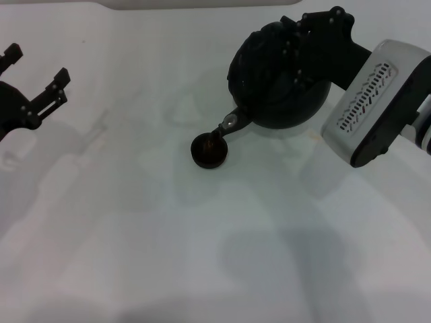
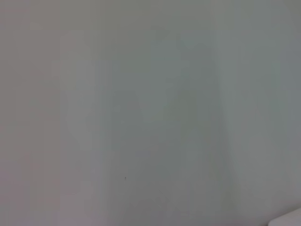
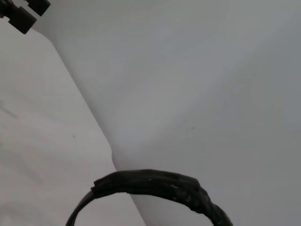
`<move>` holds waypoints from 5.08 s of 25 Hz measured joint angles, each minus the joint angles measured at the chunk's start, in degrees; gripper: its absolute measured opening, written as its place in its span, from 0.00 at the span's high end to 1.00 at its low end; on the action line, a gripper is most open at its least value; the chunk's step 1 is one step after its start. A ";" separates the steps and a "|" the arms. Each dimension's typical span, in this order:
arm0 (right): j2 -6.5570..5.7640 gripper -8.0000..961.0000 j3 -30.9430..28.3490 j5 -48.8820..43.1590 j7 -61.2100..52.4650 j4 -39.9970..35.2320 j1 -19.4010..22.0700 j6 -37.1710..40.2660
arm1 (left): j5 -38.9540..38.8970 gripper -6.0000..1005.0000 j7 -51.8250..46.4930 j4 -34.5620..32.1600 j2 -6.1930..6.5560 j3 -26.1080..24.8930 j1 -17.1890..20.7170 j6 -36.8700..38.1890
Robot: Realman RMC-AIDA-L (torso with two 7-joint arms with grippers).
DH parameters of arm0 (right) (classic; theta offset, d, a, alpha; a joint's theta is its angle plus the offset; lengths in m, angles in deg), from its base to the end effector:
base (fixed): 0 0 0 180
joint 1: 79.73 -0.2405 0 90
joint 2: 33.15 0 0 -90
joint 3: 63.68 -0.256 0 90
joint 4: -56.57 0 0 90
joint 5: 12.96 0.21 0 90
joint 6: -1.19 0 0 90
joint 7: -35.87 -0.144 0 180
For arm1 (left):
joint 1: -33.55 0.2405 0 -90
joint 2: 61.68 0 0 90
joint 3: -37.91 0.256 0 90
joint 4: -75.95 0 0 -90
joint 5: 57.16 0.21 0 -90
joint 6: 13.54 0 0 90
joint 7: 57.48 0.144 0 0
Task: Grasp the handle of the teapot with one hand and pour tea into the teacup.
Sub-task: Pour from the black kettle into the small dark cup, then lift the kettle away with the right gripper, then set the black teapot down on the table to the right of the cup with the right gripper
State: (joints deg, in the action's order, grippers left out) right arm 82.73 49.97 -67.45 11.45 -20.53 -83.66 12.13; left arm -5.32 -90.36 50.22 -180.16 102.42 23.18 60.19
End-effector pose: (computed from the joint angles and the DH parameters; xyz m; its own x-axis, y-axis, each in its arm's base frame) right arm 0.1959 0.3223 -0.0420 0.9699 0.2419 0.0290 0.1523 -0.5089 -0.8473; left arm -0.3371 0.2796 0.0125 0.7609 -0.0532 0.6467 0.5421 -0.4957 -0.6785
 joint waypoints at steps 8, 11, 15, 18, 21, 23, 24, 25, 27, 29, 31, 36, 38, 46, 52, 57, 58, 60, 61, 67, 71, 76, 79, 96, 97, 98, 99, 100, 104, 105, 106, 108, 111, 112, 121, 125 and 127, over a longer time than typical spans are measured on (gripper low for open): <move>0.06 0.89 0.00 0.08 0.58 0.06 -0.11 -0.15 | 0.15 0.13 0.99 0.00 0.00 0.00 -0.28 -0.42; 0.06 0.89 -0.06 0.32 0.50 0.30 -0.47 -0.12 | 0.21 0.13 1.11 0.00 0.00 0.00 -0.33 -0.53; 0.04 0.89 -0.25 0.39 0.41 0.52 -0.55 -0.02 | 0.25 0.13 1.11 -0.02 0.00 0.00 -0.72 -0.93; 0.04 0.89 -0.32 0.42 0.48 0.55 -0.56 0.02 | 0.27 0.13 1.11 -0.02 0.00 0.00 -0.81 -1.14; 0.04 0.88 -0.40 0.44 0.50 0.55 -0.57 0.06 | 0.28 0.13 1.11 -0.02 0.00 0.00 -0.92 -1.45; 0.00 0.88 -0.42 0.44 0.47 0.55 -0.67 0.07 | 0.28 0.13 1.14 -0.02 0.00 0.00 -0.98 -1.68; -0.03 0.88 -0.43 0.44 0.46 0.55 -0.77 0.08 | 0.28 0.13 1.22 -0.02 0.00 0.00 -1.04 -1.86; -0.04 0.88 -0.45 0.44 0.44 0.58 -0.86 0.09 | 0.28 0.13 1.26 -0.02 0.00 0.00 -1.05 -1.89; -0.06 0.88 -0.49 0.44 0.42 0.71 -1.06 0.09 | 0.28 0.13 1.41 -0.02 0.00 0.00 -1.05 -1.95; -0.06 0.88 -0.51 0.44 0.37 0.95 -1.26 0.07 | 0.28 0.13 1.50 -0.02 0.00 0.00 -1.11 -2.06; -0.05 0.88 -0.53 0.44 0.30 1.13 -1.34 0.03 | 0.28 0.13 1.50 -0.02 0.00 0.00 -1.21 -2.12; -0.07 0.88 -1.48 2.18 0.09 1.64 -1.45 0.80 | 0.28 0.13 1.50 0.06 0.00 0.01 -1.44 -2.61; -0.24 0.88 -2.68 4.99 0.04 2.38 -1.55 2.81 | 0.28 0.13 1.50 0.07 0.00 0.00 -1.49 -2.72; -0.77 0.88 -6.21 16.38 -1.18 6.54 -1.10 10.81 | 0.28 0.13 1.50 0.08 0.05 0.00 -1.55 -2.74; -0.97 0.88 -6.51 16.66 -6.10 8.70 -0.83 13.03 | 0.28 0.13 1.50 0.02 0.18 0.00 -1.73 -2.81; -1.09 0.88 -8.04 16.75 -10.45 10.19 -0.83 13.01 | 0.28 0.13 1.55 -0.01 0.26 0.00 -2.06 -3.13; -1.08 0.88 -8.46 16.77 -11.11 10.50 -0.90 12.92 | 0.28 0.13 1.56 -0.02 0.26 0.00 -2.13 -3.25; -1.07 0.88 -9.43 16.82 -12.83 11.05 -1.18 12.65 | 0.28 0.13 1.57 -0.02 0.26 0.00 -2.20 -3.38; -1.08 0.88 -9.95 16.83 -13.58 11.41 -1.28 12.61 | 0.28 0.13 1.57 -0.02 0.26 0.00 -2.22 -3.40; -0.87 0.88 -12.99 16.87 -16.83 13.85 -1.35 12.53 | 0.28 0.13 1.59 -0.02 0.26 0.00 -2.27 -3.42; -0.88 0.88 -14.27 16.87 -19.77 14.82 -1.20 12.52 | 0.27 0.13 1.62 -0.02 0.26 0.00 -2.28 -3.42; -0.85 0.88 -14.80 16.88 -21.44 15.22 -0.50 12.33 | 0.28 0.13 2.22 -0.02 0.26 0.00 -2.33 -3.42; -0.92 0.88 -14.73 16.87 -22.49 16.52 -0.27 13.41 | 0.27 0.13 2.29 -0.02 0.27 0.00 -2.38 -3.42; -0.60 0.88 -16.91 16.55 -20.58 22.88 -0.49 21.23 | 0.27 0.13 2.29 -0.03 0.26 0.00 -2.44 -3.41; -0.58 0.88 -17.28 16.61 -20.54 23.36 -0.53 22.04 | 0.27 0.13 2.29 -0.03 0.27 0.00 -2.45 -3.41; -0.56 0.88 -17.66 16.67 -20.54 23.88 -0.58 22.80 | 0.27 0.13 2.29 -0.02 0.27 0.00 -2.45 -3.41; -0.57 0.88 -17.91 16.71 -20.54 24.22 -0.61 23.19 | 0.27 0.13 2.29 -0.02 0.27 0.00 -2.45 -3.41; -0.57 0.88 -18.03 16.72 -20.54 24.43 -0.62 23.37 | 0.27 0.13 2.29 -0.02 0.26 0.00 -2.45 -3.41; -0.57 0.87 -18.09 16.71 -20.44 25.81 -1.05 23.57 | 0.27 0.13 2.29 -0.18 0.27 0.00 -2.45 -3.41; -0.57 0.87 -18.09 16.71 -20.43 26.08 -1.15 23.76 | 0.27 0.13 2.29 -0.20 0.27 0.00 -2.45 -3.41; -0.57 0.87 -18.09 16.71 -20.42 26.46 -1.30 24.07 | 0.27 0.13 2.29 -0.23 0.27 0.00 -2.46 -3.41; -0.57 0.87 -18.06 16.71 -20.33 27.08 -1.41 24.73 | 0.27 0.13 2.29 -0.29 0.27 0.00 -2.46 -3.41; -0.57 0.87 -18.08 16.73 -20.26 27.48 -1.50 25.21 | 0.27 0.13 2.29 -0.31 0.26 0.00 -2.46 -3.41; -0.58 0.87 -18.09 16.73 -20.25 27.52 -1.50 25.32 | 0.26 0.13 2.29 -0.31 0.27 0.00 -2.46 -3.41; -0.74 0.87 -18.77 16.28 -19.73 30.01 -1.77 29.35 | -0.07 0.13 2.28 -0.49 0.27 0.00 -2.19 -3.05; -0.76 0.87 -18.81 16.28 -19.66 30.59 -1.94 29.66 | -0.07 0.13 2.29 -0.61 0.26 0.00 -2.15 -2.95; -0.78 0.87 -18.82 16.29 -19.59 30.78 -1.97 29.75 | -0.07 0.13 2.29 -0.68 0.26 0.00 -2.11 -2.91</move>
State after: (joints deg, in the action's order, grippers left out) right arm 81.95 31.15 -51.16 -8.14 10.25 -85.62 41.89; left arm -5.39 -88.07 49.54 -179.89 102.42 21.07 57.28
